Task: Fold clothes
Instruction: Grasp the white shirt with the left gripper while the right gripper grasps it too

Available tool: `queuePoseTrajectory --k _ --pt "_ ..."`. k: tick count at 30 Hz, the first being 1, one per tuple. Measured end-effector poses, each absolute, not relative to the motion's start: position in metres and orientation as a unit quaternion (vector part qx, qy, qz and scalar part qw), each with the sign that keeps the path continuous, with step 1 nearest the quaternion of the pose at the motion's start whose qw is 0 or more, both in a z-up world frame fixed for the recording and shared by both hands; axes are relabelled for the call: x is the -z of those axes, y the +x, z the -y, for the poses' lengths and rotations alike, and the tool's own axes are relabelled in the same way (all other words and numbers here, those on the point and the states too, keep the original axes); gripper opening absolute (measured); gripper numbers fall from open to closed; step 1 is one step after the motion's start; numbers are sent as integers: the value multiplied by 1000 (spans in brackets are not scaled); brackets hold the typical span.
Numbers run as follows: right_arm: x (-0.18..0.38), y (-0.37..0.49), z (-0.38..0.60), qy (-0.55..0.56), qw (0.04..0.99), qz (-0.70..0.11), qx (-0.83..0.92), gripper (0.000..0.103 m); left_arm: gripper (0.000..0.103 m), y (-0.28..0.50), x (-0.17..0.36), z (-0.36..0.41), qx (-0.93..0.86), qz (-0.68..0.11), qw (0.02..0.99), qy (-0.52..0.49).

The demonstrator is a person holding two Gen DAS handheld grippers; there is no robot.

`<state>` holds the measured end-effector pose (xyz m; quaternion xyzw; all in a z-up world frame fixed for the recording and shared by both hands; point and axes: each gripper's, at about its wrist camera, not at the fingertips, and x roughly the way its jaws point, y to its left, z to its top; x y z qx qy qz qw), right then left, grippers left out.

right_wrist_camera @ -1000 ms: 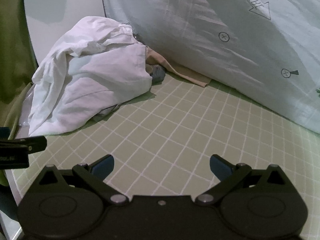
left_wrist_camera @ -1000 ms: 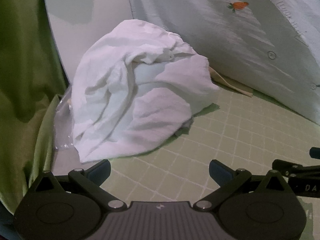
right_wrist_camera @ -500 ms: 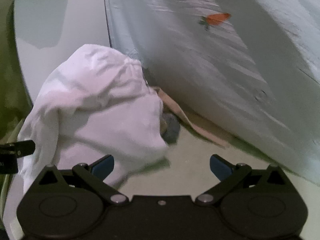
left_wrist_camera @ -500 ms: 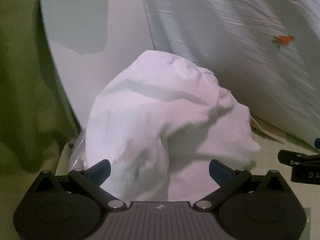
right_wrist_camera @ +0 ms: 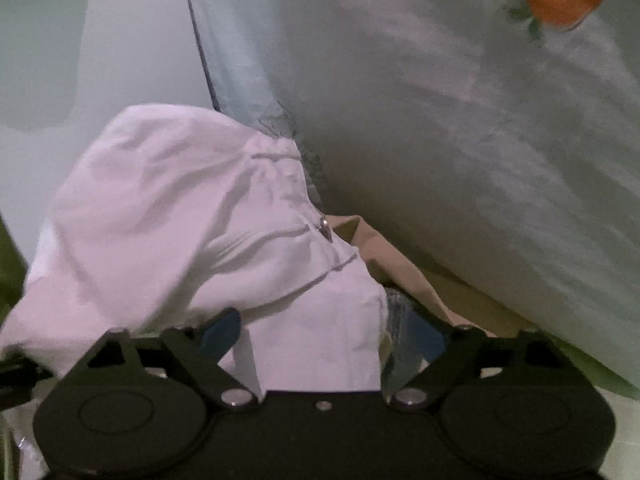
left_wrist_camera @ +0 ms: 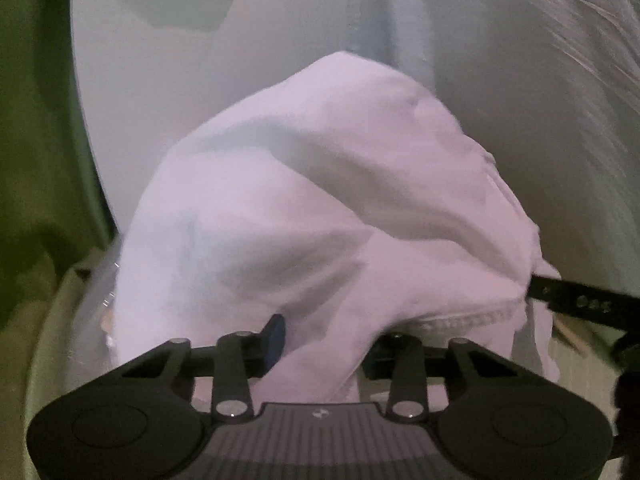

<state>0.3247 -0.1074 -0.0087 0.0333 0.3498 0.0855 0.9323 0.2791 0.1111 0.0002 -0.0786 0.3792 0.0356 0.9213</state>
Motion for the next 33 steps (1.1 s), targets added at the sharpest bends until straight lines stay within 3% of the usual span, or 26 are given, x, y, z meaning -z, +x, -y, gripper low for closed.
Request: queuePoseTrajectory --k 2,4,8,9,16,24,33 --pt "17 341 107 45 927 -363 -87 84 34 283 3 -111 -38 -382 920 -80" --pt "23 345 113 82 920 -370 -102 74 31 284 4 -108 -41 -381 921 -74" --pt "21 336 116 100 917 -362 -132 24 23 279 0 -104 -54 -376 922 -71" --pt "18 332 115 92 920 -357 -132 20 21 276 -2 -103 -58 -373 923 -70" --pt "-10 280 117 55 943 -301 -132 14 11 230 -33 -99 -82 -323 941 -60" --pt "-45 194 123 13 964 -226 -138 10 7 179 -80 -101 -80 -254 961 -80" --pt "-83 87 201 0 988 -142 -59 9 6 95 -133 -16 -6 -183 981 -68"
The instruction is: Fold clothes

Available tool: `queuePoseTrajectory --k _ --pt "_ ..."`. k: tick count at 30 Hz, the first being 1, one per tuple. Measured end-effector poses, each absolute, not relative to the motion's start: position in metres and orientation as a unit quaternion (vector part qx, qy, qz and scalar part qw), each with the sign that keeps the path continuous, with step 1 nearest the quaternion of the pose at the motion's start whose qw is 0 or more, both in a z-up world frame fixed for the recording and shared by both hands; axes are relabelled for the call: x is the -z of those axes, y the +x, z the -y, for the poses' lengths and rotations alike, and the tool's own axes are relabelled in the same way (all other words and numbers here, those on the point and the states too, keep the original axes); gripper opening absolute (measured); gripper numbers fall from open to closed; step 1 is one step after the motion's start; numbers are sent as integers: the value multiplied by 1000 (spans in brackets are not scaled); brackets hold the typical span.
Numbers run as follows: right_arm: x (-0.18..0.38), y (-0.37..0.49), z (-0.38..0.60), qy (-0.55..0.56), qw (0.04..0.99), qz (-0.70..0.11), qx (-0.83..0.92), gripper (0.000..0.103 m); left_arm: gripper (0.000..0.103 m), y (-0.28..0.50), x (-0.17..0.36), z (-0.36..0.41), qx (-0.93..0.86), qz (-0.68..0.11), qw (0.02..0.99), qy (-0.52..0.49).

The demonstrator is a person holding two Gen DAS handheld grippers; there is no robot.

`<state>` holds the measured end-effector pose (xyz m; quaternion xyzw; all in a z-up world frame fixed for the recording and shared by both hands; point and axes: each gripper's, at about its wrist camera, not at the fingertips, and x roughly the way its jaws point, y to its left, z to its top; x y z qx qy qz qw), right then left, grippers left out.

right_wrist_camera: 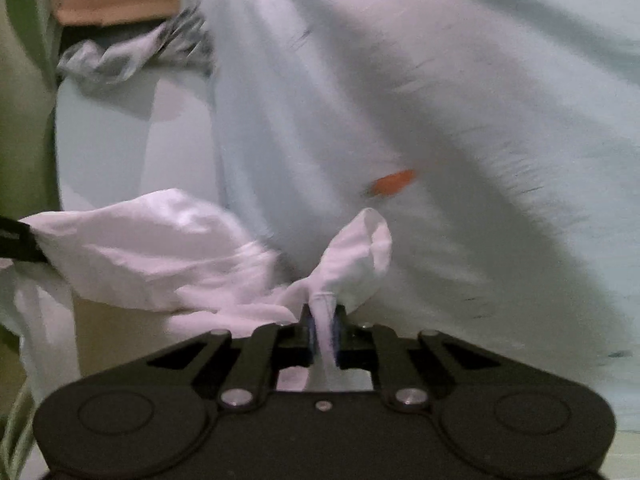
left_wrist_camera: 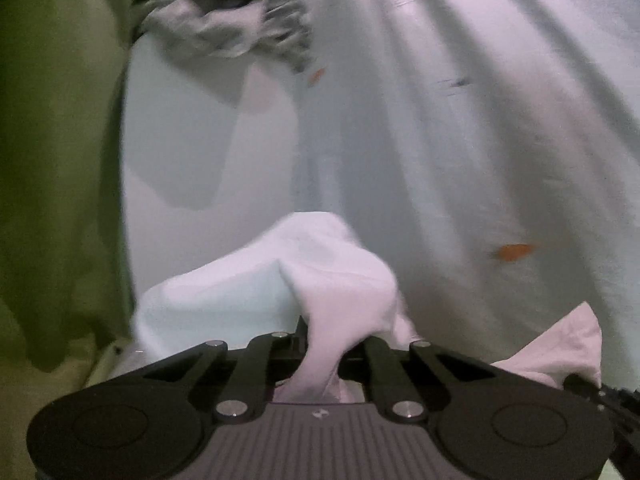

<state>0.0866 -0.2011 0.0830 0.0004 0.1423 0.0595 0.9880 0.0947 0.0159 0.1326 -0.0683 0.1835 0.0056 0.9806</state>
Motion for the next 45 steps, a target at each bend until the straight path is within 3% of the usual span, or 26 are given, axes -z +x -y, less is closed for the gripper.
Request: queuePoseTrajectory --k 8,13,17,19,22,27,33,45 --pt "-93 10 372 2 983 -142 119 9 7 17 -100 115 111 -270 953 -79" --pt "-77 -39 481 17 952 -181 245 9 13 -11 -45 178 150 -394 904 -76" --pt "-44 -65 532 54 928 -256 264 14 26 -30 -22 174 151 -429 888 -71" --pt "-25 -82 540 68 920 -282 264 20 35 -35 -17 165 144 -435 886 -67" --pt "-3 -103 544 112 910 -308 255 41 45 -32 -22 147 132 -431 889 -77" --pt "25 -124 539 168 888 -341 258 62 53 -14 -36 122 128 -424 893 -81" --pt "46 -128 525 220 867 -356 271 71 57 -1 -40 129 175 -411 894 -38" --pt "42 -146 512 240 858 -347 293 73 57 8 -53 168 201 -405 892 -10"
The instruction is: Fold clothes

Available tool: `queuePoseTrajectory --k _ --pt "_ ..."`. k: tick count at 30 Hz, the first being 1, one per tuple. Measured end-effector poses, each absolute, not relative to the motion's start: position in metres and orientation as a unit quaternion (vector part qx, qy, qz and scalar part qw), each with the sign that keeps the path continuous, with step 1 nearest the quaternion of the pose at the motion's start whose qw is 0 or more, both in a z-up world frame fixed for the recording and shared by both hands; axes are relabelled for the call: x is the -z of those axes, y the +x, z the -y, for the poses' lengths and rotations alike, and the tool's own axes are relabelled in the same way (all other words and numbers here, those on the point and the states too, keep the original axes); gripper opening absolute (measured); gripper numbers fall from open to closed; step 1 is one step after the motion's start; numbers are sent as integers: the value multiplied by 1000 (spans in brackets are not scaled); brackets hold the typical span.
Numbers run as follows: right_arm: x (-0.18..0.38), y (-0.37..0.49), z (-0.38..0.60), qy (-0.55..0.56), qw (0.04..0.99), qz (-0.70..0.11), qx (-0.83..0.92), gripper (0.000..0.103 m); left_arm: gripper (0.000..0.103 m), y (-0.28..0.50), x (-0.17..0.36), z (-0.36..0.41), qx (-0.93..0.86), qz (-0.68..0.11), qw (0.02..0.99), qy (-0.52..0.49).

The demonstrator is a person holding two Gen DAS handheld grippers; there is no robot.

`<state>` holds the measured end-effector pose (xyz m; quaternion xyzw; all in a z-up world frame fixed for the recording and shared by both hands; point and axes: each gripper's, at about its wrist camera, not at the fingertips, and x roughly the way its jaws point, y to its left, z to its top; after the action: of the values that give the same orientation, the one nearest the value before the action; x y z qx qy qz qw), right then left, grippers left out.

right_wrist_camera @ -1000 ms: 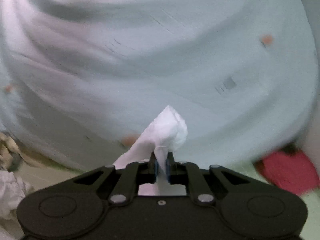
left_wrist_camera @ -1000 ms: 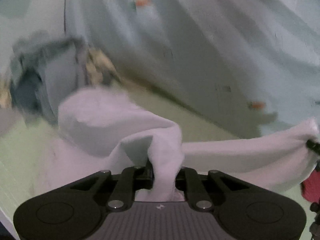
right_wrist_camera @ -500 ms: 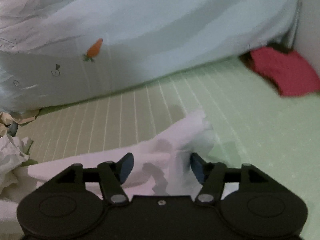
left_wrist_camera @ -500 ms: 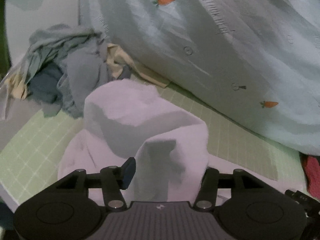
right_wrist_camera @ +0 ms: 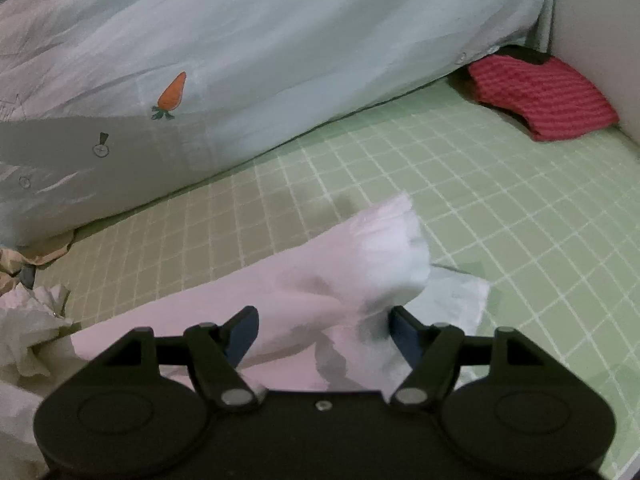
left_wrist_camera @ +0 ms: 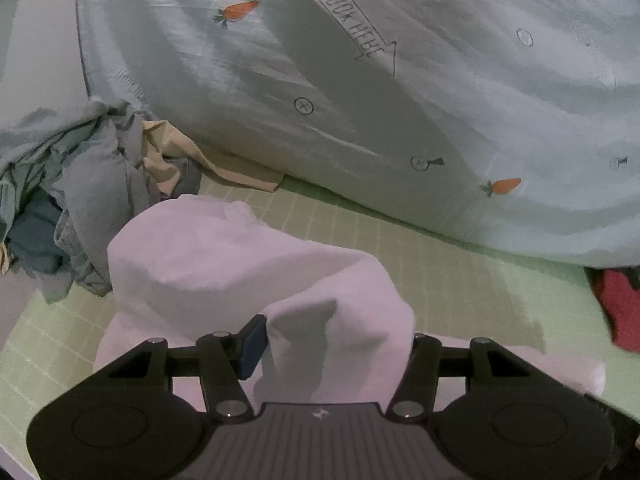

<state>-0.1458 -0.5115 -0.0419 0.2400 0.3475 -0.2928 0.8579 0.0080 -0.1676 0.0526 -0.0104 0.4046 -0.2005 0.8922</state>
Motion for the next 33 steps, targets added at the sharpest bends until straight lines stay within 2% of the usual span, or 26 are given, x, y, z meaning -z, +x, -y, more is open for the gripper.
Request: queuePoseTrajectory --k 11,13,14,19,24,33 --pt "42 -175 519 217 868 -369 253 73 59 -45 -47 176 109 -400 910 12" --pt "44 -181 518 212 870 -373 243 73 83 -62 -48 174 120 -389 914 -7" --pt "45 -184 518 208 871 -376 237 73 87 -71 -49 174 128 -381 915 -18" --pt "51 -200 521 188 875 -395 208 73 88 -111 -46 194 145 -361 921 -1" --pt "56 -210 524 177 878 -401 191 75 89 -126 -32 196 131 -381 915 1" --pt "61 -192 518 173 878 -402 194 80 91 -93 -38 172 93 -372 923 13"
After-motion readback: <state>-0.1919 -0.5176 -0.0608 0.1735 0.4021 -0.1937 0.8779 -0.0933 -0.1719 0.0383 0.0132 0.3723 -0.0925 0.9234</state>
